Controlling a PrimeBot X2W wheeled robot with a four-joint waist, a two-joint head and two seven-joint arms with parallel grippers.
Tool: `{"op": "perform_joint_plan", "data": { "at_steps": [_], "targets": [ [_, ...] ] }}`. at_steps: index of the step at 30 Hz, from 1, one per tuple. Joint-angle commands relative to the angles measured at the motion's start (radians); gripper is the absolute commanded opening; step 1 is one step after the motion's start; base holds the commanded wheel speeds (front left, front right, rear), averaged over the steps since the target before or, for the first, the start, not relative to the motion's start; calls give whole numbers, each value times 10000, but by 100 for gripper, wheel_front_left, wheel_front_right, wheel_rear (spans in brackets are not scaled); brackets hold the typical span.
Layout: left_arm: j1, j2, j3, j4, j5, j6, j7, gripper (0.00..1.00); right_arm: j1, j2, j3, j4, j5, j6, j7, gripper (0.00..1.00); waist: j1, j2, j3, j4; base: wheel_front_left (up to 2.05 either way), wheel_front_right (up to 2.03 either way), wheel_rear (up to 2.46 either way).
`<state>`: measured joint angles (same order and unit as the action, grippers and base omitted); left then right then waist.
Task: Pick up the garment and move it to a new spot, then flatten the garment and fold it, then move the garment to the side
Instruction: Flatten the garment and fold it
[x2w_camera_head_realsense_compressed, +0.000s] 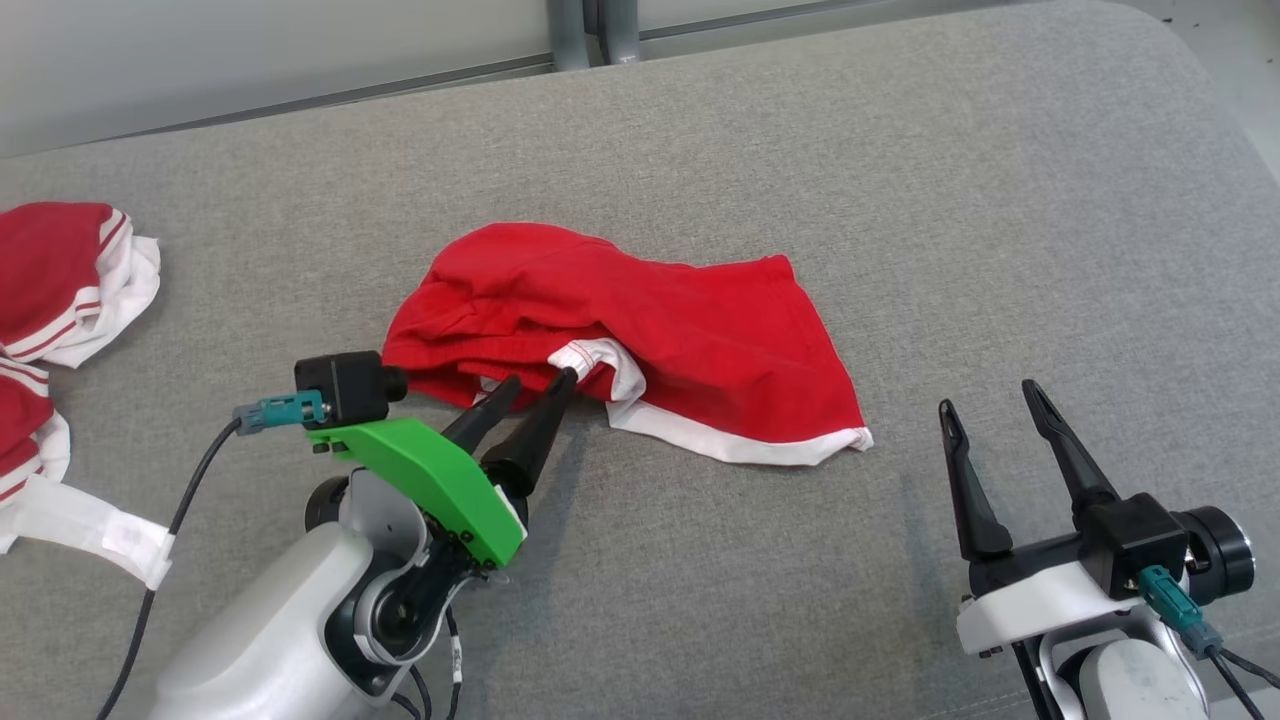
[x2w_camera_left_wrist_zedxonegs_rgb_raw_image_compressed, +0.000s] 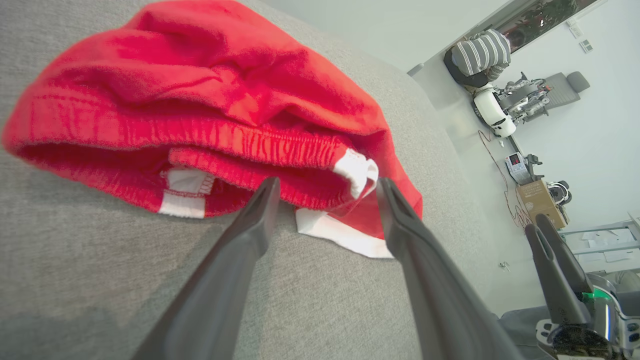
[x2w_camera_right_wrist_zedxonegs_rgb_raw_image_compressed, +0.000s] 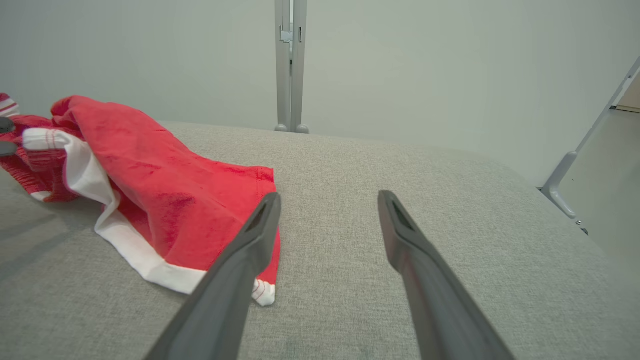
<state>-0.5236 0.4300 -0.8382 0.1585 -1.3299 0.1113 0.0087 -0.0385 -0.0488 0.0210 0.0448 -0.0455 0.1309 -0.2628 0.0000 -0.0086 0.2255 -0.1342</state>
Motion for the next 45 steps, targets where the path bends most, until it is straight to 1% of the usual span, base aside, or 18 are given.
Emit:
{"op": "perform_joint_plan", "data": {
  "at_steps": [1,8,15,17,18,23,27,29,31,33,36,37,39,40,42,43,44,45],
  "targets": [
    [-94,-94,8,65,-184,-145,60,100,117,-30,-19,-4,109,-3,-34,100,0,86,49,-128,0,0,0],
    [-279,-267,-85,407,-208,-340,194,100,27,-27,68,64,184,-3,-34,100,0,86,40,-319,0,0,0],
    [-624,-310,-547,798,453,-453,332,100,-41,-29,162,146,255,-3,-34,100,0,86,-50,-436,0,0,0],
    [-678,-343,-620,958,610,-518,298,25,-38,-29,165,161,258,-3,-34,100,0,86,-86,-460,0,0,0],
    [-678,-367,-618,1027,622,-525,223,0,-30,-27,169,170,269,-1,-34,100,0,86,-106,-473,0,0,0],
    [-691,-342,-756,1287,780,-673,161,0,63,-27,159,186,350,-3,-34,100,0,86,-209,-485,0,0,0],
    [-582,163,-1057,1011,1244,-670,317,0,161,-29,182,184,431,-3,-34,100,0,86,-282,-442,0,0,0],
    [-384,679,-1260,509,1370,-647,565,0,194,-29,134,126,470,-3,-34,100,0,86,-271,-388,0,0,0],
    [-215,1391,-1386,-214,1479,-605,880,0,323,-27,78,129,552,-1,-34,100,0,86,-256,-302,0,0,0],
    [-14,2166,-1446,-1004,1545,-504,1200,0,397,-27,45,151,594,-3,-34,100,0,86,-249,-194,0,0,0],
    [370,3099,-1493,-2136,1428,-262,1605,0,457,-27,43,198,659,-1,-34,100,0,86,-236,-9,0,0,0],
    [494,3307,-1513,-2403,1358,-163,1724,0,460,-27,54,220,661,-3,-34,100,0,86,-234,44,0,0,0],
    [730,3523,-1544,-2789,1209,45,1849,0,388,-29,94,245,709,-1,-34,100,0,86,-230,137,0,0,0],
    [805,3571,-1565,-2909,1214,125,1854,13,326,-29,114,255,729,-3,-34,100,0,86,-227,165,0,0,0],
    [968,3448,-1546,-2988,1132,272,1715,45,243,-29,141,273,723,-3,-34,100,0,86,-240,227,0,0,0],
    [1024,3368,-1564,-2977,1157,327,1653,86,211,-29,156,278,711,-1,-34,100,0,86,-252,253,0,0,0],
    [1049,3303,-1571,-2929,1217,405,1601,100,193,-30,173,279,686,-1,-34,100,0,86,-263,275,0,0,0],
    [1061,3216,-1543,-2865,1273,480,1481,100,184,-30,176,280,649,-1,-34,100,0,86,-278,293,0,0,0]
  ]
}}
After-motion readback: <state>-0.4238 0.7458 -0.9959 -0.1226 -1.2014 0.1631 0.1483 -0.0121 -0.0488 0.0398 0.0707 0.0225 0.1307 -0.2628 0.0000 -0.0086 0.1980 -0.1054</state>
